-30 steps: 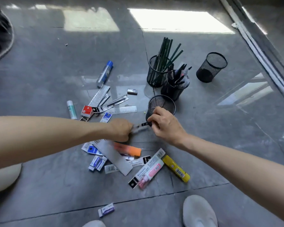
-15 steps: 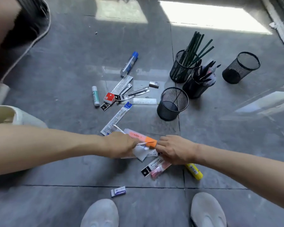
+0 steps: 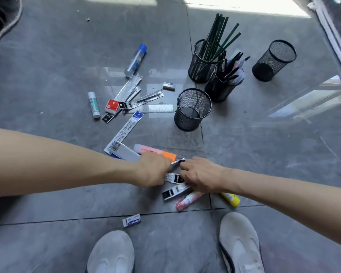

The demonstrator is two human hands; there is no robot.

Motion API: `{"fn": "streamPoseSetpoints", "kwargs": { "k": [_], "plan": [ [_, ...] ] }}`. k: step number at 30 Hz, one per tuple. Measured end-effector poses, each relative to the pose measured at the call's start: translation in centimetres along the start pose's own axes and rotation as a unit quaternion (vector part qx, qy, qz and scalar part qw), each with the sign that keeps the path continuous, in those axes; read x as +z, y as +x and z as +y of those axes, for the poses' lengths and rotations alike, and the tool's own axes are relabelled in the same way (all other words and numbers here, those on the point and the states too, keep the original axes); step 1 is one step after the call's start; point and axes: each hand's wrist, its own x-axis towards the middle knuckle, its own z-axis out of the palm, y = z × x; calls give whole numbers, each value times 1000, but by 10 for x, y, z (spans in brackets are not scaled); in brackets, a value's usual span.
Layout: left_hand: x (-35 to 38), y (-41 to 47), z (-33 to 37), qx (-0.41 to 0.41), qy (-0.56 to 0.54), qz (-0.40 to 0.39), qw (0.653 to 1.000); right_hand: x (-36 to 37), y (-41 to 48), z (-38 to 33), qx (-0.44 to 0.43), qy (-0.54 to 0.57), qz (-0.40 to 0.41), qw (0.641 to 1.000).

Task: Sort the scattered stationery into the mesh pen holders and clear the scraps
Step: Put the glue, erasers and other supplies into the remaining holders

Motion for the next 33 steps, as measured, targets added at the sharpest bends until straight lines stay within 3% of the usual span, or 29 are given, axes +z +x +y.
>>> {"fn": "streamPoseSetpoints", "kwargs": {
  "k": [2,5,10,13,15,18,20,22,25,27,30,33],
  "plan": [
    [-6,1,1,-31,-25,-34,999,-2,-2,-1,7,54,-6,998],
    [-12,5,-6,-85,-136,-69,985,-2,-5,0,127,130,36,983],
    [-18,5,-29,-134,-354,-55,924,0,-5,0,238,252,197,917],
    [-26,-1,-39,-153,-446,-40,881,-4,5,4,342,390,249,818],
    [-33,-6,-44,-174,-516,-41,838,-11,15,3,362,534,250,722],
    [-42,-13,-47,-180,-650,-24,738,-26,28,0,332,742,191,550],
    [-46,-14,-46,-158,-733,-26,662,-34,34,-1,322,817,162,450],
    [-48,-14,-45,-141,-773,-36,617,-40,40,-2,307,853,156,392],
    [-53,-12,-42,-141,-813,-38,563,-46,48,-2,250,887,141,361],
    [-58,-12,-38,-146,-812,-28,564,-49,54,-4,242,896,129,349],
    [-57,-8,-34,-163,-778,-9,606,-52,64,-9,291,878,125,358],
    [-46,-1,-33,-176,-688,40,703,-46,71,-6,344,863,147,338]
  ]
}}
